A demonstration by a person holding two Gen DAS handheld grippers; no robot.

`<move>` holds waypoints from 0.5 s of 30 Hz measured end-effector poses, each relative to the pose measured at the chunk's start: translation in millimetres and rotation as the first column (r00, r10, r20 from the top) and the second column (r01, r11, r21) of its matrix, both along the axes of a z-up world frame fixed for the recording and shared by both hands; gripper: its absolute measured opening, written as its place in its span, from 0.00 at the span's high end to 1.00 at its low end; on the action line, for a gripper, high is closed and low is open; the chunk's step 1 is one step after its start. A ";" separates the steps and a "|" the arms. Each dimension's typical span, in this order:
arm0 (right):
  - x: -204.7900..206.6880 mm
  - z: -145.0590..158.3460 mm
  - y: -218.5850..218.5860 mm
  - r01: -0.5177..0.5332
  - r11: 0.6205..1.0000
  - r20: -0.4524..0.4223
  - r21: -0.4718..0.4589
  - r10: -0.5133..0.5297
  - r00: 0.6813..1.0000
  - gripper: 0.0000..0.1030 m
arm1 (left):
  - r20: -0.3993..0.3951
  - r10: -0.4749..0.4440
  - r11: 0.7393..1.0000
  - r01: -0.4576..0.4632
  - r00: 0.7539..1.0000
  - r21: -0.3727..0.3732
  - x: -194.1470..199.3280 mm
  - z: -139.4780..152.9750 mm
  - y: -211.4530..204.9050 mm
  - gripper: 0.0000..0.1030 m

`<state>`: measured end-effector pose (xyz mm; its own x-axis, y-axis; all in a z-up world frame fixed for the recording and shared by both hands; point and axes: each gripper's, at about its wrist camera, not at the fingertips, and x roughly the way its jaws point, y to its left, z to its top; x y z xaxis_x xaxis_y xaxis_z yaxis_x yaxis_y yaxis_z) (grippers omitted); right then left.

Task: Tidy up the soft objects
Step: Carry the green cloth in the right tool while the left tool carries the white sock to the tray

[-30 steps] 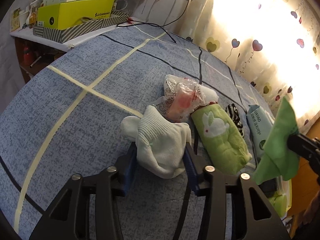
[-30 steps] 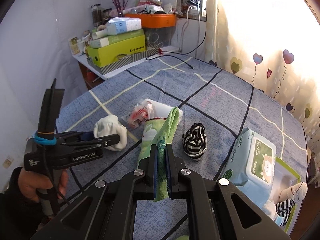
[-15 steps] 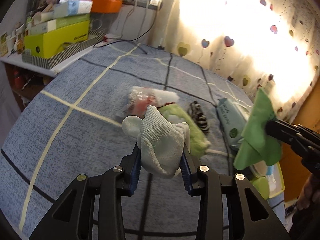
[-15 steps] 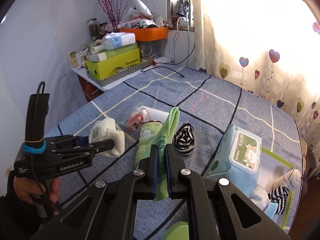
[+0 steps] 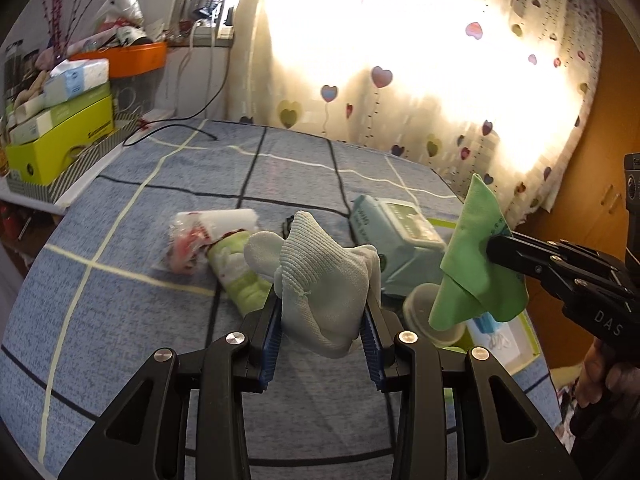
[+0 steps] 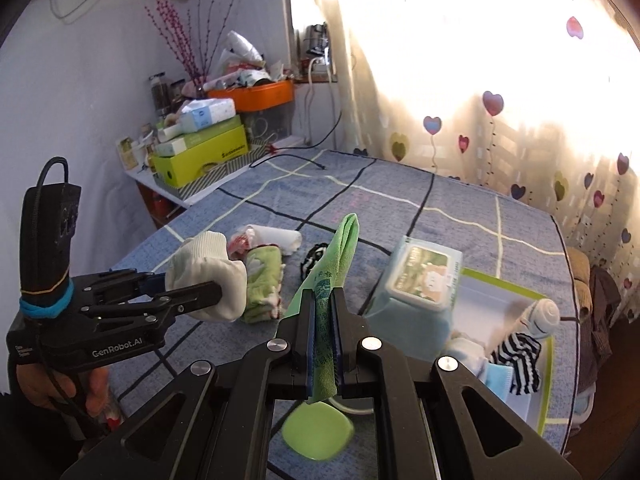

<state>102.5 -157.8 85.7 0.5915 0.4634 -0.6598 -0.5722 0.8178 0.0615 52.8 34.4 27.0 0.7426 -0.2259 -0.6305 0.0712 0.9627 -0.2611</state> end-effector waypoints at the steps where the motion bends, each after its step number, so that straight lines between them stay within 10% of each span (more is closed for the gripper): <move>1: -1.0 1.0 -7.0 0.009 1.000 0.002 0.007 -0.009 1.000 0.93 | 0.003 -0.009 1.000 0.009 1.000 0.005 0.5 1.7 -4.2 0.64; 15: -9.7 6.9 -67.2 0.083 0.995 0.016 0.060 -0.084 0.996 0.93 | 0.020 -0.102 0.993 0.101 0.995 0.060 3.6 21.6 -63.2 0.64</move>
